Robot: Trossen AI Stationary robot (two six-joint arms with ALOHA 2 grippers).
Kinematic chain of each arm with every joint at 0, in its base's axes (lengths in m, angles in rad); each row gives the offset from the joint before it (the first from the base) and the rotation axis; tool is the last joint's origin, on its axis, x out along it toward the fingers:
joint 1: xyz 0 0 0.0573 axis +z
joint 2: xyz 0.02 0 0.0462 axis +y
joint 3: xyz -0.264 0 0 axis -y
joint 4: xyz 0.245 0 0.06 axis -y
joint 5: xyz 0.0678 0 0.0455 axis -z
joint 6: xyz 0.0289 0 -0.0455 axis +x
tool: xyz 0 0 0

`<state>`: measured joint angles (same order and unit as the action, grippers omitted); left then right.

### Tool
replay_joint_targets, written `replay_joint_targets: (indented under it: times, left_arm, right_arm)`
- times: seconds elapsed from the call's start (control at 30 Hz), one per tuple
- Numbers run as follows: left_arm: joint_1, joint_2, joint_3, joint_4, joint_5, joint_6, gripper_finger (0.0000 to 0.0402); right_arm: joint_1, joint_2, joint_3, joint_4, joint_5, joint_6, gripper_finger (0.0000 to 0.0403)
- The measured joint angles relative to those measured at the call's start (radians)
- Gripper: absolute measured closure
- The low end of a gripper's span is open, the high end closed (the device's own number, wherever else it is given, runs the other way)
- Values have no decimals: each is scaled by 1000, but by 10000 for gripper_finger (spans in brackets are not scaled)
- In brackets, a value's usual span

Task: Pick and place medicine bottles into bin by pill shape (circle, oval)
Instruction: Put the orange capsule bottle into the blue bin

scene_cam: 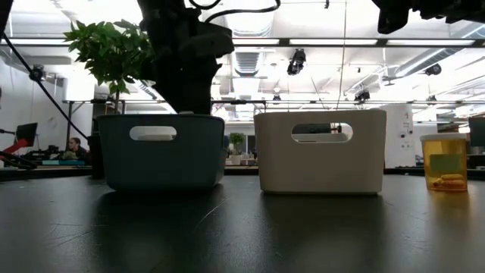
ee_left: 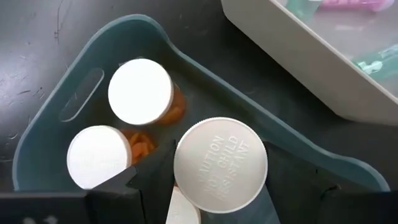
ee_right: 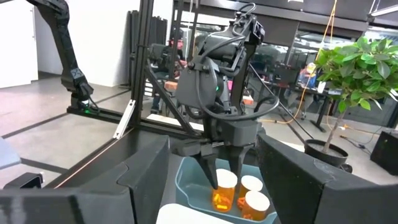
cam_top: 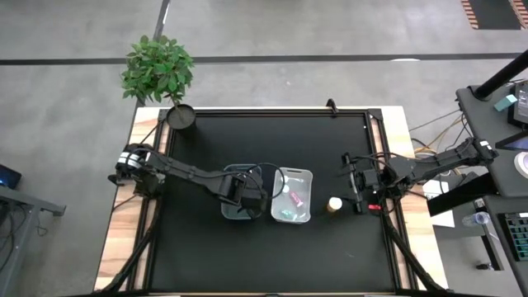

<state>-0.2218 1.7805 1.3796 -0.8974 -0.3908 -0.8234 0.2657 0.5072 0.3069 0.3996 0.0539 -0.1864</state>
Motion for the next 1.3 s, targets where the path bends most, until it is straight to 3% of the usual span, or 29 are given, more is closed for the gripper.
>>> replay_joint_targets:
  times: [1.03,1.3]
  left_arm:
    - [0,0,0,0,-2,25,198]
    - [0,0,0,-1,-3,21,158]
  right_arm:
    - [0,0,0,-1,0,0,172]
    - [0,0,0,-2,0,0,172]
